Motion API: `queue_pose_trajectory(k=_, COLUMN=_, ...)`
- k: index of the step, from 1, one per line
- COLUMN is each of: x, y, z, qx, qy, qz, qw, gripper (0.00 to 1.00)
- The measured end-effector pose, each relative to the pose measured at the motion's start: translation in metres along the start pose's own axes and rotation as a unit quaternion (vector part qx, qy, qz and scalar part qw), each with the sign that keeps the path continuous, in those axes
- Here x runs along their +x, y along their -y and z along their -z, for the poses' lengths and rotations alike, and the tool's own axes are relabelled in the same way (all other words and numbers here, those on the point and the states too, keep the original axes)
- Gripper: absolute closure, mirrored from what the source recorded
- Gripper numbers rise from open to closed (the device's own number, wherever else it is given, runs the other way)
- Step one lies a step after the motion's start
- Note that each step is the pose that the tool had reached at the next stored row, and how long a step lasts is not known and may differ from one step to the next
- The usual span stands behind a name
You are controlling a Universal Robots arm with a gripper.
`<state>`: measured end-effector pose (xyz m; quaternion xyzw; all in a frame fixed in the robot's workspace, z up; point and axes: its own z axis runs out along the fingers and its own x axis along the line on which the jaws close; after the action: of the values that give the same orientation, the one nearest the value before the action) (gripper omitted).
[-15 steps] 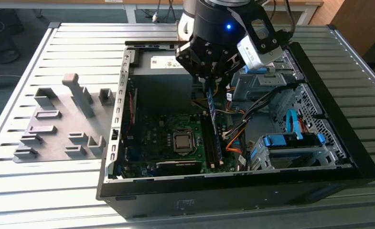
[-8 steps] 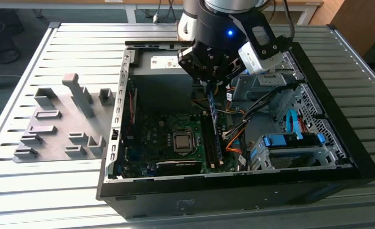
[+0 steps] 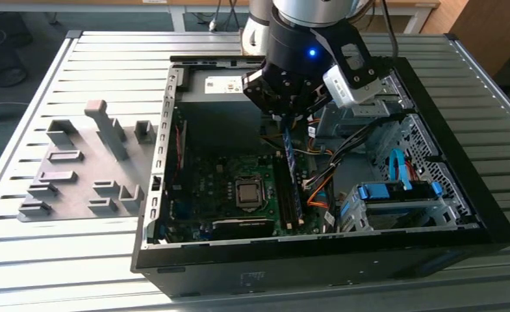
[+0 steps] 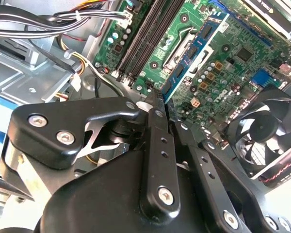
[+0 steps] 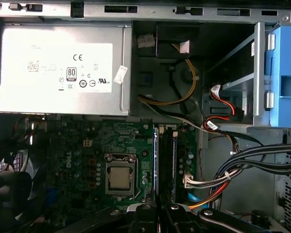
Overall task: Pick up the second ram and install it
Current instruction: 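Insert the second ram into the second slot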
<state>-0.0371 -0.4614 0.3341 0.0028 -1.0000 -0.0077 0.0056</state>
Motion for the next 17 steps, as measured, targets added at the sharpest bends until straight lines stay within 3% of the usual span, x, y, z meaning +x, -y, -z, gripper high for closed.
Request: queue_pose_trajectory(k=17, x=-0.0048, y=0.0006, z=-0.0147, qx=0.0, qy=0.0, qz=0.0, qw=1.0, gripper=0.86)
